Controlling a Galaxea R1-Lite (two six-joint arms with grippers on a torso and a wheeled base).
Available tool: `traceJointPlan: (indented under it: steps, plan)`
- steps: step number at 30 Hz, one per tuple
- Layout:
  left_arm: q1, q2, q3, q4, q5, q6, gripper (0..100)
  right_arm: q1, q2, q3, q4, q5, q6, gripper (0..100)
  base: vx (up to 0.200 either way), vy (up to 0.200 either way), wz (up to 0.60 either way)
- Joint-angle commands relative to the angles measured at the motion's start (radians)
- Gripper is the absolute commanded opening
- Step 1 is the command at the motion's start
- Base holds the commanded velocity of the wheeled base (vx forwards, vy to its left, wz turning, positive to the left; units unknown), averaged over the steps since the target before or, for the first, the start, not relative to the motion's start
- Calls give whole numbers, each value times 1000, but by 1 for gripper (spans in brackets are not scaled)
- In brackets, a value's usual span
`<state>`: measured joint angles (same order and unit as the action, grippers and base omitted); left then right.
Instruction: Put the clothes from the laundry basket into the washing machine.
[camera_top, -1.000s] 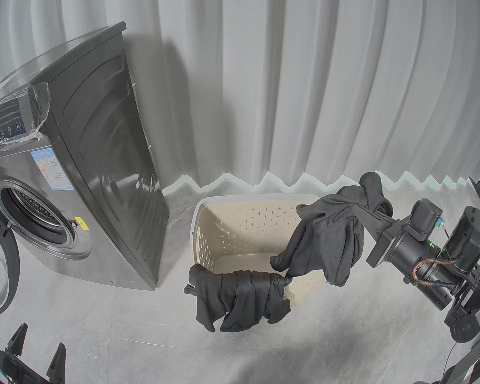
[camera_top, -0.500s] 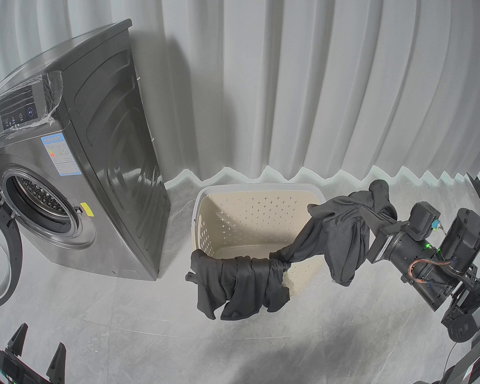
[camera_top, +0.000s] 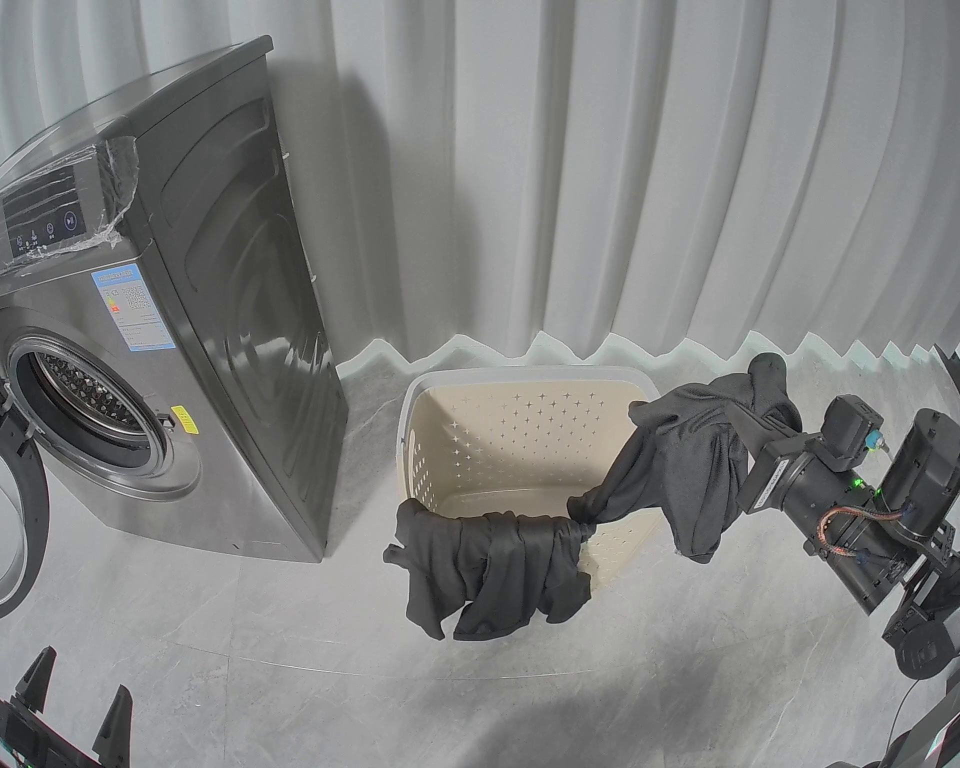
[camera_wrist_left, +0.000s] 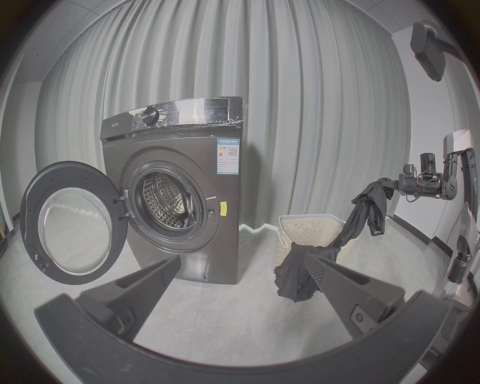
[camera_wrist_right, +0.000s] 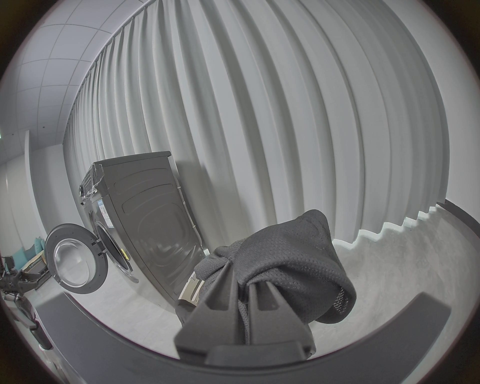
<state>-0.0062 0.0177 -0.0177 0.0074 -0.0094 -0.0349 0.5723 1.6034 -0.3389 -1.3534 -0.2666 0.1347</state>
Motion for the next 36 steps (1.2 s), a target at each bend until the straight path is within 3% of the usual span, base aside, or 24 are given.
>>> traceJointPlan:
  steps: [1,9,18,36]
  plan:
    - [0,-18,15,0,0,0,100,12,-2,5,-1,3,0,0,0,200,0]
    - [0,-18,15,0,0,1,100,0,-3,1,0,1,0,0,0,200,0]
    - [0,-18,15,0,-1,4,100,3,-7,-3,-1,3,-1,0,0,0,0]
    - [0,-18,15,0,-1,3,100,35,0,0,-12,26,-3,0,0,200,0]
